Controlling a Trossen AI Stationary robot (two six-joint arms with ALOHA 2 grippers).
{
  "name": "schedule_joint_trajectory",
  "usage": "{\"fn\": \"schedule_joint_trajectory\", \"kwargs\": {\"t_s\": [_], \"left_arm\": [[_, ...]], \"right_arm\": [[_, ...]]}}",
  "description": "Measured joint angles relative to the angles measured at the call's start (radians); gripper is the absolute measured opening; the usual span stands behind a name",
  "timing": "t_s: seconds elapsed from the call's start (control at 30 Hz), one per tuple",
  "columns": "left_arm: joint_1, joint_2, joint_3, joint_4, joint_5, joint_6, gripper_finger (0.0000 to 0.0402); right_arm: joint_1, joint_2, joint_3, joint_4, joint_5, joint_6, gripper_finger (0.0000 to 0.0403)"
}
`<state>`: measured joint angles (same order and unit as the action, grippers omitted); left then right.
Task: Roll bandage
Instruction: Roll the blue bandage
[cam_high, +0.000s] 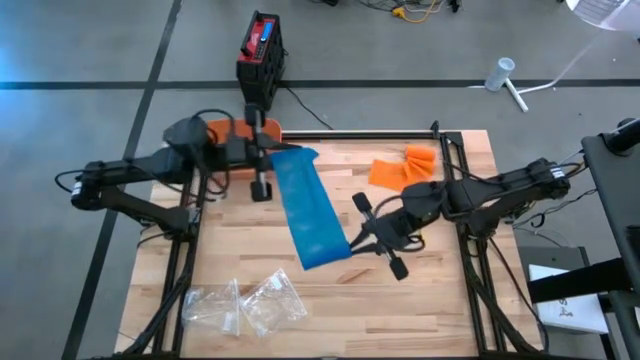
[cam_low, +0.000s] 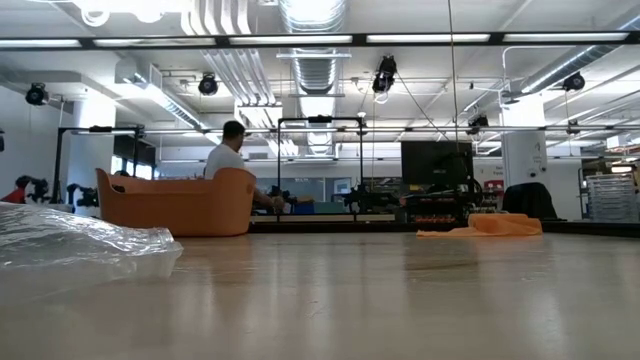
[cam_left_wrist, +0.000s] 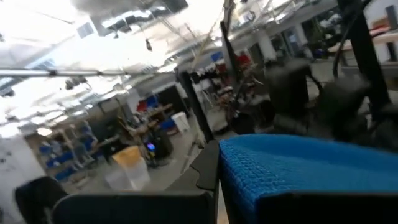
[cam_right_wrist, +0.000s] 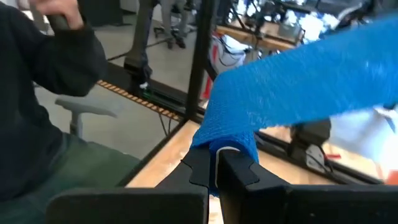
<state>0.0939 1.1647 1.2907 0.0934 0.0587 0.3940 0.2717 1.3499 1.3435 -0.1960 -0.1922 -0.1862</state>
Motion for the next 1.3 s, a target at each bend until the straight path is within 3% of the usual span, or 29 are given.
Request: {"fn": "schedule_joint_trajectory", "kwargs": {"t_s": [0.17,0.37,0.7,1.07,1.17,1.3], "left_arm": [[0.022,0.074,-0.008,-0.007,0.033,-0.036,0.0000],[0.021,0.076,-0.072,0.020,0.039,-0.050,0.0000],[0.021,0.082,-0.267,0.263,0.039,-0.150,0.0000],[0.021,0.110,-0.288,0.307,0.039,-0.178,0.0000],[0.016,0.148,-0.288,0.326,0.041,-0.202,0.0000],[-0.001,0.184,-0.289,0.297,0.131,-0.232,0.0000]], "right_arm": [[0.032,0.000,0.027,-0.003,0.000,-0.016,0.0003],[0.070,-0.007,0.075,-0.001,0.000,-0.040,0.0003],[0.084,-0.011,0.140,0.011,0.010,-0.076,0.0003],[0.068,-0.004,0.138,0.128,0.009,-0.123,0.0003],[0.068,-0.003,0.138,0.160,0.039,-0.145,0.0003],[0.068,-0.004,0.138,0.170,0.180,-0.205,0.0003]]}}
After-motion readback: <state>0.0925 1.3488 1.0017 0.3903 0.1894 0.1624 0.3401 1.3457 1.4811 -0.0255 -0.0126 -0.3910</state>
